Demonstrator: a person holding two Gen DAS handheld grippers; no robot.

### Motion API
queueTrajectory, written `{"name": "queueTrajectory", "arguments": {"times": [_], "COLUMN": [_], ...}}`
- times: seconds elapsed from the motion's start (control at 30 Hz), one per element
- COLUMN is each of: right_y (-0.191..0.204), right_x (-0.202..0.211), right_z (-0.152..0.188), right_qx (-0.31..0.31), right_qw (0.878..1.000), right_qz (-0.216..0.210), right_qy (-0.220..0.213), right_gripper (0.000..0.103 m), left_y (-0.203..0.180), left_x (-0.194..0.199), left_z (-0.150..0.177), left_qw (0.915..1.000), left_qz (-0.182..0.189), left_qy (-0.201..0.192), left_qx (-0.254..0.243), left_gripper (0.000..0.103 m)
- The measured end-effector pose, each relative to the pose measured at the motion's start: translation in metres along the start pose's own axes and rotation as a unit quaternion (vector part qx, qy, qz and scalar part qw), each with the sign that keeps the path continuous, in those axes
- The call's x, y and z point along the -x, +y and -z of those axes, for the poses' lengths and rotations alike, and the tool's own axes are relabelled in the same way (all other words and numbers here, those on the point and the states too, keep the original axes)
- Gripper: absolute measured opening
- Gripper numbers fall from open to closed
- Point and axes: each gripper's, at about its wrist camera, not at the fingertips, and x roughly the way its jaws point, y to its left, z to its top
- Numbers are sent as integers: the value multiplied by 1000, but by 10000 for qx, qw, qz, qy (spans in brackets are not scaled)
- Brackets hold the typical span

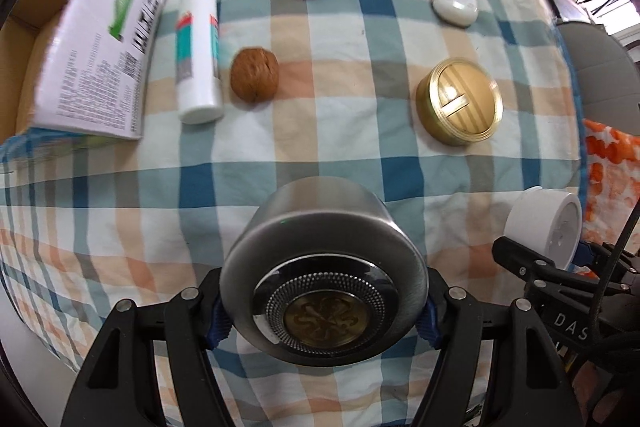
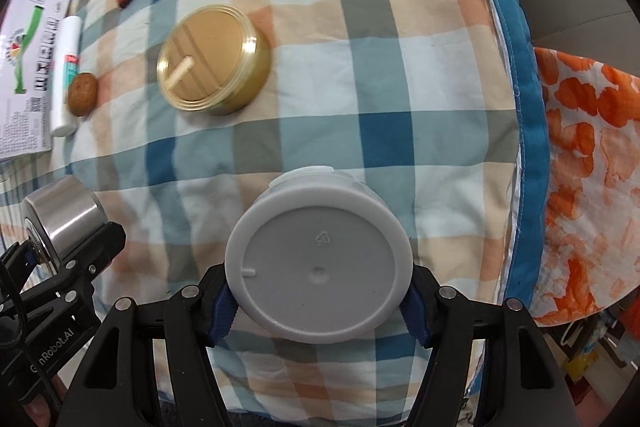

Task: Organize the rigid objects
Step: 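Carry the silver tin and white jar toward the cardboard box with both tools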

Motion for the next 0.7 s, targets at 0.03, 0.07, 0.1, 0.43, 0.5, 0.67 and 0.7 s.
{"name": "queueTrajectory", "arguments": {"times": [0.03, 0.07, 0.1, 0.43, 0.5, 0.67, 0.7], "right_y": [3, 9, 15, 58, 59, 66, 77], "right_x": [4, 10, 16, 88, 117, 178, 185], "right_z": [4, 5, 11, 25, 0, -78, -81], "right_qx": [38, 79, 117, 515, 583, 811, 841], "right_qw": [10000, 9999, 9998, 9957, 9944, 9893, 9881], "right_qz": [-14, -32, -65, -335, -398, -564, -613], "right_qy": [-40, -91, -157, -691, -788, -1075, -1129], "right_gripper": [69, 69, 69, 69, 69, 69, 69], "left_y": [1, 4, 5, 37, 46, 91, 103], "left_x": [5, 10, 15, 103, 129, 172, 176], "left_z": [9, 15, 19, 12, -8, -47, -54], "left_qw": [10000, 9999, 9998, 9954, 9938, 9889, 9884], "left_qz": [20, 39, 58, 320, 344, 459, 475], "left_qy": [-75, -126, -193, -900, -1044, -1385, -1412], "left_qx": [4, 4, -2, 116, 156, 280, 299], "left_gripper": [69, 69, 69, 69, 69, 69, 69]}}
